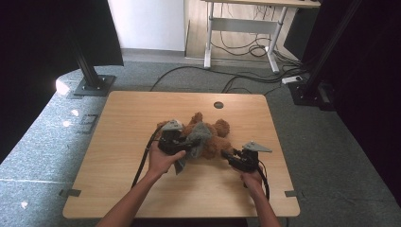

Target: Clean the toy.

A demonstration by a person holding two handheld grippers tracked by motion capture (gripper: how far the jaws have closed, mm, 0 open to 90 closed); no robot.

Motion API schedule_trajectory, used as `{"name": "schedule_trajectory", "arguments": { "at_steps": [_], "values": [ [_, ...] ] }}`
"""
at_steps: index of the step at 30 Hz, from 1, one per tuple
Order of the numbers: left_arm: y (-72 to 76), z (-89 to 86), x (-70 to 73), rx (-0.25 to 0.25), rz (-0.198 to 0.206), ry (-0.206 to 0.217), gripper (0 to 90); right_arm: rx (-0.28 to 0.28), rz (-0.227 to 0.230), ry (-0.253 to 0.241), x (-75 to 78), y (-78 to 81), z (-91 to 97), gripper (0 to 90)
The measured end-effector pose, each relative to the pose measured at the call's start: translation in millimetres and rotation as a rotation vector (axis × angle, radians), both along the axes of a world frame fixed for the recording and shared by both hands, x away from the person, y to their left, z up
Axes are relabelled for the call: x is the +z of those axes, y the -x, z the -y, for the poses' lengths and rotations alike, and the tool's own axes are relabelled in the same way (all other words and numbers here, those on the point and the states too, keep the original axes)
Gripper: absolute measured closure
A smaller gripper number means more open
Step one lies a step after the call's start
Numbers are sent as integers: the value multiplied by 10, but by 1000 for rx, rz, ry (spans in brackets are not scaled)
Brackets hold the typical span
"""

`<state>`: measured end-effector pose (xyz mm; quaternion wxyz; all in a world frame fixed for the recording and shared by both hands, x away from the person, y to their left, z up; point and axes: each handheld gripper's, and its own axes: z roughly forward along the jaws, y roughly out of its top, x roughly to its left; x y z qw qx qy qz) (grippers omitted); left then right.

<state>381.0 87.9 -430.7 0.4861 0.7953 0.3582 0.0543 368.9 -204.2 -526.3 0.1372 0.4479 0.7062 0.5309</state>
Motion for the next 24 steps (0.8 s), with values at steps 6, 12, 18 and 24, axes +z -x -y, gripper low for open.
{"name": "schedule_trajectory", "arguments": {
  "at_steps": [6, 12, 18, 24],
  "values": [
    [-134, 99, -248, 15, -51, -54, 654, -2, 5, 17, 6, 1, -3, 620],
    [-181, -106, -416, 44, -101, -24, 655, 3, 1, 27, -3, -4, -1, 633],
    [-174, -276, -415, 78, -102, -28, 656, 4, -5, 24, -9, -8, 0, 641],
    [-93, -54, -315, -5, -64, 23, 660, 11, -6, 17, -14, -9, -8, 650]
  ]
}}
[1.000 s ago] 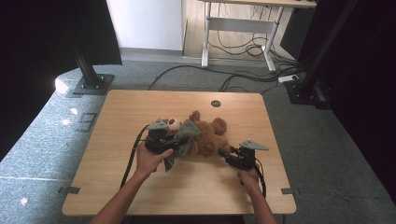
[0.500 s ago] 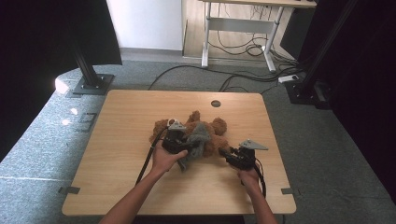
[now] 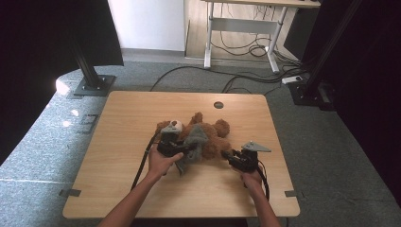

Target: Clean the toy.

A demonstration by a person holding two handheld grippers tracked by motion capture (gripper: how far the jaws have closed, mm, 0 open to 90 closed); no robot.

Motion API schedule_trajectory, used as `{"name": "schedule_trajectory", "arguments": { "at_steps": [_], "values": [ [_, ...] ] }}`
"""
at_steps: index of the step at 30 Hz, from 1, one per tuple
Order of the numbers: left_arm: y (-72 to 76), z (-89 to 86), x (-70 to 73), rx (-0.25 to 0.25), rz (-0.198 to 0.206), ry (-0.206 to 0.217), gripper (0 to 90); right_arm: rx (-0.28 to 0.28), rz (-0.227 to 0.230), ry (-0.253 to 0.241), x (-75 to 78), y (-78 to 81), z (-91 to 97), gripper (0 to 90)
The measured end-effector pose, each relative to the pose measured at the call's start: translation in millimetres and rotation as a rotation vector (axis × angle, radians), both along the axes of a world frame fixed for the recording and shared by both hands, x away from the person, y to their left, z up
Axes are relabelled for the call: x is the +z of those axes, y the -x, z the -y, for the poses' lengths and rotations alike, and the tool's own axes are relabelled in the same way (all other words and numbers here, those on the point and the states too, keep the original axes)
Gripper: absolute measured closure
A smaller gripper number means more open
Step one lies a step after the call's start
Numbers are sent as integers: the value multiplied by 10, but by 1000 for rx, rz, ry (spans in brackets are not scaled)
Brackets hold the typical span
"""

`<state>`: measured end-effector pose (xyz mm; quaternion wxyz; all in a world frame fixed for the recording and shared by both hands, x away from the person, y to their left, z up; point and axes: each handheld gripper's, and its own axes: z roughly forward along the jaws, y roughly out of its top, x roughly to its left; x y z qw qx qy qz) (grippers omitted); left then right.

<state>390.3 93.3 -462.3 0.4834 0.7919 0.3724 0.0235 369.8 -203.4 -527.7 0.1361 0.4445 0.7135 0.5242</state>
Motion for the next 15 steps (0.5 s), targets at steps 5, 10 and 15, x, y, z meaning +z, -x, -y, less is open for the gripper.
{"name": "schedule_trajectory", "arguments": {
  "at_steps": [5, 10, 15],
  "values": [
    [-1, 460, 93, -85, 19, -24, 659, 0, 2, -3, 6, 10, -1, 654],
    [-81, 796, -30, -106, -15, -80, 659, 4, 7, 5, 14, 19, -6, 662],
    [-131, 796, -174, -91, -52, -88, 663, 5, 15, 44, 2, 25, -23, 682]
  ]
}}
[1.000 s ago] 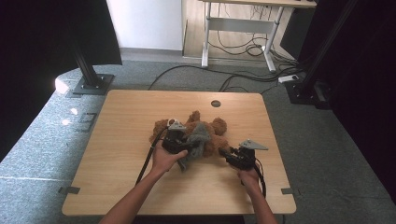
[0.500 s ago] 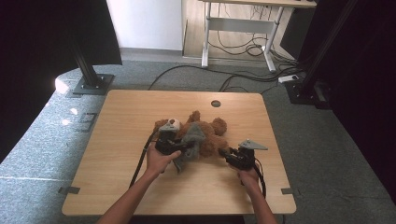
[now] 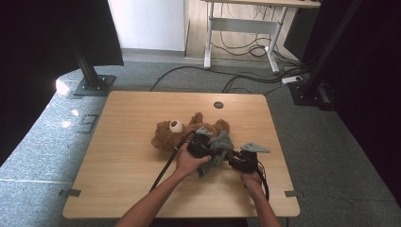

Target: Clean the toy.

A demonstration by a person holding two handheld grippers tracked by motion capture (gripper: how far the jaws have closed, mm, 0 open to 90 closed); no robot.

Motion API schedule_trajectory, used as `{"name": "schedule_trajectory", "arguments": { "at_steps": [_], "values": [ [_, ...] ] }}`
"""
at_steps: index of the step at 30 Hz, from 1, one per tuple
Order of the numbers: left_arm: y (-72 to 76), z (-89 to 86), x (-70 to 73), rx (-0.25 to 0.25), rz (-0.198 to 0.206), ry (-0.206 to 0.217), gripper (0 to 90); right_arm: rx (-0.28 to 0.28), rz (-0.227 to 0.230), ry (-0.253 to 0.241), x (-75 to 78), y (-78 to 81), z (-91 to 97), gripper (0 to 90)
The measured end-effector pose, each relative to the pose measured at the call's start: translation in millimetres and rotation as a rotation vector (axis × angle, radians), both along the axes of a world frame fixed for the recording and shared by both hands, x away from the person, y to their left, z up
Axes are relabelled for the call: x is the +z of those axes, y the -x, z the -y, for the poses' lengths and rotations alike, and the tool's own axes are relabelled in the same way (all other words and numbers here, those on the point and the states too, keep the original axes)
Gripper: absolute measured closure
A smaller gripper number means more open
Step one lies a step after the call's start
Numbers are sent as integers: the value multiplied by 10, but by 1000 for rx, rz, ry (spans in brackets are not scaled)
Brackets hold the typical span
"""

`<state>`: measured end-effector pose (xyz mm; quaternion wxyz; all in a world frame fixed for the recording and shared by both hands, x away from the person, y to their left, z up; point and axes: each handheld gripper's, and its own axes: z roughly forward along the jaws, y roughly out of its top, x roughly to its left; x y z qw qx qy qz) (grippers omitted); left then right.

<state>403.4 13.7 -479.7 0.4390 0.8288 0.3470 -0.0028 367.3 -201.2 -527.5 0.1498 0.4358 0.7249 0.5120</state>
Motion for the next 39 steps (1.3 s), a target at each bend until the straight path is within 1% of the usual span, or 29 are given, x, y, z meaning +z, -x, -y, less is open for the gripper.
{"name": "schedule_trajectory", "arguments": {
  "at_steps": [2, 4, 5, 7, 9, 13, 15, 21, 24, 26, 30, 32, 35, 39],
  "values": [
    [25, -57, 7, 2, 14, -11, 664, 5, 4, 5, 4, 1, -12, 690],
    [46, -111, 13, 10, 24, -12, 665, 11, 8, 2, 13, 2, -17, 697],
    [57, -170, 18, 15, 28, -15, 665, 13, 9, 0, 15, 4, -18, 700],
    [63, -276, 11, 28, 27, -8, 665, 17, 8, -3, 19, 5, -13, 702],
    [61, -385, 2, 43, 17, 4, 665, 22, 9, -17, 19, 5, -3, 705],
    [81, -580, -8, 68, 25, 5, 665, 31, 13, -20, 20, 9, 3, 706],
    [86, -704, -16, 87, 22, 11, 665, 37, 13, -24, 18, 11, 9, 706],
    [53, -1213, -35, 173, 8, 32, 665, 49, 12, -27, 11, 9, 18, 706],
    [15, -1481, -43, 218, -11, 65, 664, 60, 15, -22, 8, 16, 23, 705],
    [-1, -1663, -41, 238, -23, 84, 664, 68, 17, -18, 10, 20, 25, 705],
    [18, -1871, -33, 278, -6, 74, 665, 65, 17, -25, 9, 18, 24, 705],
    [18, -1990, -47, 307, -15, 81, 665, 66, 17, -24, 11, 20, 29, 705],
    [12, -2123, -78, 335, -22, 81, 666, 68, 16, -25, 11, 23, 28, 705],
    [16, -2244, -102, 358, -23, 67, 665, 69, 16, -26, 9, 19, 36, 705]
  ]
}}
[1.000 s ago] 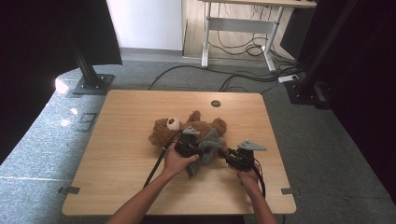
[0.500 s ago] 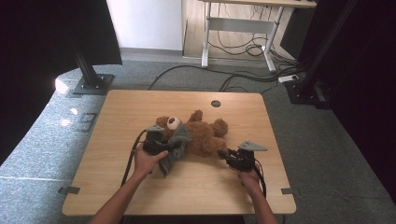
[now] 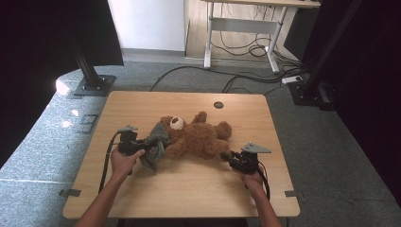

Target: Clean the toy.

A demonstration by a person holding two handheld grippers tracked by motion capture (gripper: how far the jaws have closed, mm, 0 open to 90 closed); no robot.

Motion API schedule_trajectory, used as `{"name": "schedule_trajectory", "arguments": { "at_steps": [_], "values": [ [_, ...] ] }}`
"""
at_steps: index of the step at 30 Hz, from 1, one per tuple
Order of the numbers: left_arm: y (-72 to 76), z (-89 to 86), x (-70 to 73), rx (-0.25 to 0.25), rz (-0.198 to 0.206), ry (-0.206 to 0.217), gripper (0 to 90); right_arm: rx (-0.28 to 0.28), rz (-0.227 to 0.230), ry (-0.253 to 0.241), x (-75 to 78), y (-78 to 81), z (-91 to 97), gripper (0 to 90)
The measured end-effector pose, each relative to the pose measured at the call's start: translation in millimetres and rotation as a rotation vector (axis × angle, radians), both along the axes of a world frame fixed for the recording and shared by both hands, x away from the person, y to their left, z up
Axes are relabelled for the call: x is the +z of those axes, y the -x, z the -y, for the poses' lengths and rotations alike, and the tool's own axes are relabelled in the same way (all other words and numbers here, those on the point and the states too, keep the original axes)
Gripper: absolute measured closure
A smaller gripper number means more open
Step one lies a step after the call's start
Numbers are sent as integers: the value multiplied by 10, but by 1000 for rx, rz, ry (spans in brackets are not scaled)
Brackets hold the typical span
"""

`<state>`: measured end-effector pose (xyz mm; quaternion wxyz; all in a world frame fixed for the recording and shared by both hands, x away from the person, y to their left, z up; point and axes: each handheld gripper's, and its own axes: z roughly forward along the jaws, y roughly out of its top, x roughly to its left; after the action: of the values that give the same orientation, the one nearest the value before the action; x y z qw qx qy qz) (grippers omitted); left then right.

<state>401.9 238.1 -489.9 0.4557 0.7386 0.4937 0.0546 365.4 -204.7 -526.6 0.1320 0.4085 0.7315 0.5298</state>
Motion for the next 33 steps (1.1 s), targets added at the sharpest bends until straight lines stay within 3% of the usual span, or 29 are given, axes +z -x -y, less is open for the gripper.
{"name": "schedule_trajectory", "arguments": {
  "at_steps": [5, 9, 12, 17, 22, 25, 29, 33],
  "values": [
    [28, -93, 7, 6, 1, 13, 665, 2, 0, -4, -4, -1, 3, 705],
    [90, 72, 121, -39, 35, 58, 666, 3, 0, -7, -7, -4, 2, 705],
    [119, 330, 240, -111, 62, 74, 665, 1, 1, -7, -8, -4, -2, 705],
    [112, 939, 403, -227, 86, 75, 665, 2, 1, -4, -6, 0, -2, 704],
    [104, 1496, 376, -313, 69, 57, 664, 3, -2, -9, -10, -1, -4, 704],
    [98, 1811, 294, -349, 55, 13, 664, 3, -2, -9, -9, -2, -4, 704],
    [96, 1968, 179, -359, 37, -23, 664, 6, -1, -2, -5, 3, 1, 704],
    [64, 1813, 100, -338, 21, 19, 665, 17, 2, -4, -5, 6, 6, 705]
  ]
}}
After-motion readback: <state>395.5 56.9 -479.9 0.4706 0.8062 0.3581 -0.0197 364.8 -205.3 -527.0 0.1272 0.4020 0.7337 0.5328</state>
